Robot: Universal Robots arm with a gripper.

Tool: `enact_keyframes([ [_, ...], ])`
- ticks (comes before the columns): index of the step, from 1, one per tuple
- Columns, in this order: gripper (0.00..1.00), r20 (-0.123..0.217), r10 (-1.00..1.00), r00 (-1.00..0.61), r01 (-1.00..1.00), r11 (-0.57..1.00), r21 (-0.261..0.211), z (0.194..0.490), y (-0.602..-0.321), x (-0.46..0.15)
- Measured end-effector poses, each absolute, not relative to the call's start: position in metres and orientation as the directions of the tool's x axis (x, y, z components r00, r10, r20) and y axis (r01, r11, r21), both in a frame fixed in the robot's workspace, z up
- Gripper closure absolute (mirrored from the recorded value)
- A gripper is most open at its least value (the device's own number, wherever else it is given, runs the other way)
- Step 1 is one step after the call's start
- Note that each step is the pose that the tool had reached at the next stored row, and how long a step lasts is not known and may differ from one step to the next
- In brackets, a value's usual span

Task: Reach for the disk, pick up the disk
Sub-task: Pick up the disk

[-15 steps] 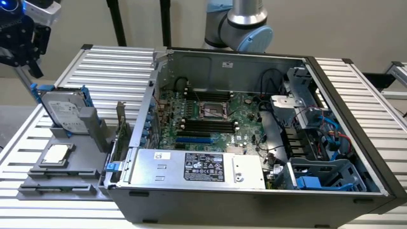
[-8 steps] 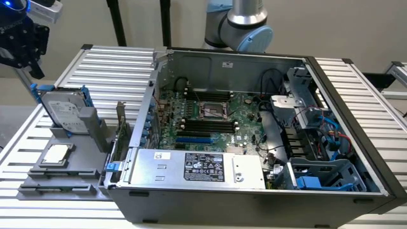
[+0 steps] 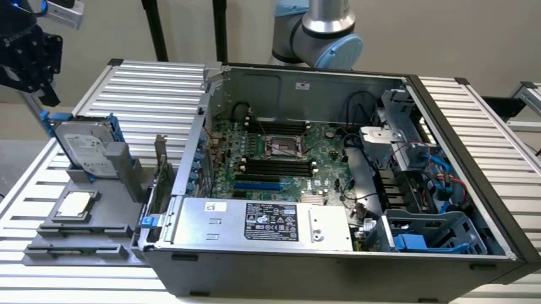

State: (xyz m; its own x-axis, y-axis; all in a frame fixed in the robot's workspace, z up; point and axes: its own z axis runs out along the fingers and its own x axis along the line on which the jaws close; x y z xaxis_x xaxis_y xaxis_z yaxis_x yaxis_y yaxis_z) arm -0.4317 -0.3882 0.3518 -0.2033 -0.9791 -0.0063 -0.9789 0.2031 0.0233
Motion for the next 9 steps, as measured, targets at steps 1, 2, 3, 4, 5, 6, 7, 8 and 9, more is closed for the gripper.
enact_keyframes([
  [1,0.89,-0.006,-0.983,-0.185,-0.982,0.185,0.023,0.3516,-0.3881,-0.4317],
  [2,0.89,-0.006,-0.986,-0.167,-0.986,0.167,0.023,0.3513,-0.3882,-0.4317],
  [3,0.89,-0.006,-0.989,-0.15,-0.988,0.15,0.023,0.3512,-0.3882,-0.4316],
  [4,0.89,-0.007,-0.991,-0.137,-0.99,0.137,0.023,0.3511,-0.3881,-0.4315],
  [5,0.89,-0.007,-0.992,-0.123,-0.992,0.123,0.023,0.3511,-0.3881,-0.4313],
  [6,0.89,-0.006,-0.994,-0.111,-0.994,0.11,0.023,0.3512,-0.3882,-0.431],
  [7,0.89,-0.006,-0.995,-0.099,-0.995,0.099,0.023,0.3512,-0.3883,-0.4308],
  [8,0.89,-0.006,-0.996,-0.09,-0.996,0.089,0.023,0.3512,-0.3884,-0.4305],
  [9,0.89,-0.006,-0.997,-0.08,-0.997,0.08,0.023,0.3512,-0.3887,-0.4302],
])
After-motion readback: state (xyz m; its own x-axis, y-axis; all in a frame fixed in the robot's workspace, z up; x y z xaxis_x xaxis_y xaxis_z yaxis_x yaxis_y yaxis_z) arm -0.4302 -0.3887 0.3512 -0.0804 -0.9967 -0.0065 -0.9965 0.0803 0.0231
